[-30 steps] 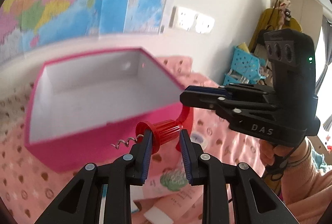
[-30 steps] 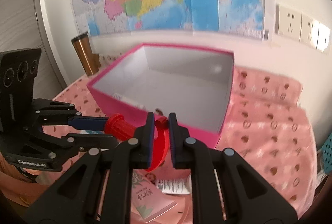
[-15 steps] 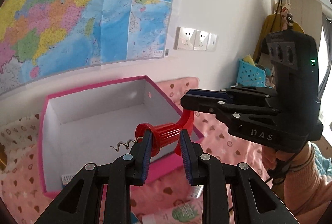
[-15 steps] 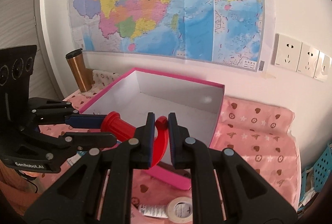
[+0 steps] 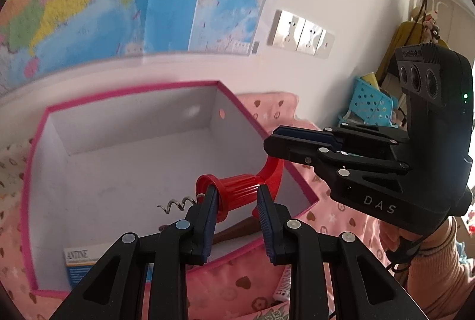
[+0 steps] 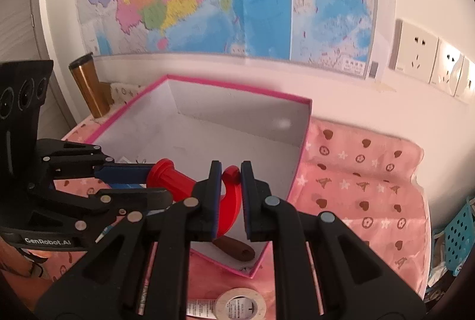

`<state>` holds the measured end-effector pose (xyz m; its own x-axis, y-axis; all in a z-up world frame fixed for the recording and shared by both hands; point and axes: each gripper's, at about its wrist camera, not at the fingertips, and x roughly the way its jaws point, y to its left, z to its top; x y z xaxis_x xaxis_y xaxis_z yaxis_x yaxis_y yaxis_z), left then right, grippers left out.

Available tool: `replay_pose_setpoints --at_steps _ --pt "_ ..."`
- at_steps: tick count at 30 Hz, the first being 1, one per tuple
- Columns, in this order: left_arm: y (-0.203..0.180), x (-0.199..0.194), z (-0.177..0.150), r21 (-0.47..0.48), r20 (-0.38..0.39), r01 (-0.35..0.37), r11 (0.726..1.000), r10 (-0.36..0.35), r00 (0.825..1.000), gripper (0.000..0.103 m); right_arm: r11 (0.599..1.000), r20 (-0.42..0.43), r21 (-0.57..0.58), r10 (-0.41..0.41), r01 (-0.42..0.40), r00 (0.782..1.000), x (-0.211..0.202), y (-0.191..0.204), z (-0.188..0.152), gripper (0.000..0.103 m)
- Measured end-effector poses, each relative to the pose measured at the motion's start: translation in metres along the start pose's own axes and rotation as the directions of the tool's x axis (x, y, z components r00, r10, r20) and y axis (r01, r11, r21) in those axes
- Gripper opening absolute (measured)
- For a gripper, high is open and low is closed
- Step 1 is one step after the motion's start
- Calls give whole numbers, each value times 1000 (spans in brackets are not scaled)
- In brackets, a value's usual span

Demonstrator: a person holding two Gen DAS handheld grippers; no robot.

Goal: Organize rigid objects
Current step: 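Carry the red corkscrew with the left gripper into the magenta box and release, then reach the right gripper down to the white tape roll and grasp it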

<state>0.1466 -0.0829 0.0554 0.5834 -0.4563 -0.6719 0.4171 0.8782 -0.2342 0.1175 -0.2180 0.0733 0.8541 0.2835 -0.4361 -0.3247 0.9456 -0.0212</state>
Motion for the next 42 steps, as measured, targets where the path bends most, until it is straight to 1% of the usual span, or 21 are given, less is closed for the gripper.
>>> replay_pose_setpoints --at_steps 8,9,10,11,12,13,16,23,25,28,31,36,38,42 --pt "5 22 -6 -16 -60 -10 1000 9 998 26 1000 -62 16 -7 8 998 17 -6 -6 15" --pt "6 23 -6 -16 -62 -18 1000 17 998 29 1000 -63 17 -12 13 998 18 -6 -6 15" --pt "6 25 -7 -14 -62 -33 999 32 998 31 999 -60 20 -27 28 998 19 -6 -6 16" --pt "6 26 -7 -11 -61 -42 999 41 997 32 999 -57 26 -35 37 998 19 -7 -6 19" --pt "7 25 -8 -10 -60 -49 999 49 997 36 999 -52 32 -39 40 998 19 -8 -6 25" --pt "7 25 -9 -6 -58 -57 998 56 997 38 999 -48 37 -38 40 998 18 -8 -7 26" --pt "7 21 -12 8 -48 -80 997 80 996 39 998 -37 51 -24 26 999 13 -10 -10 27" --pt "12 0 -21 11 8 -103 995 102 995 41 996 -6 92 11 -11 1000 -7 -13 -26 29" --pt "11 -11 -25 23 34 -101 995 100 994 46 994 10 109 26 -27 1000 -16 -15 -30 31" --pt "7 -30 -31 37 77 -105 994 102 992 48 990 38 126 51 -56 998 -31 -16 -39 38" --pt "3 -45 -39 47 106 -95 994 90 990 51 987 51 141 71 -77 996 -42 -16 -50 40" --pt "-6 -54 -55 66 108 -91 994 84 991 52 983 25 166 82 -85 996 -48 -17 -73 40" --pt "-9 -53 -63 70 92 -82 994 76 993 52 979 4 186 80 -79 997 -47 -20 -83 40" --pt "-16 -45 -78 79 51 -86 993 82 995 52 967 -53 245 79 -64 995 -38 -31 -107 40"
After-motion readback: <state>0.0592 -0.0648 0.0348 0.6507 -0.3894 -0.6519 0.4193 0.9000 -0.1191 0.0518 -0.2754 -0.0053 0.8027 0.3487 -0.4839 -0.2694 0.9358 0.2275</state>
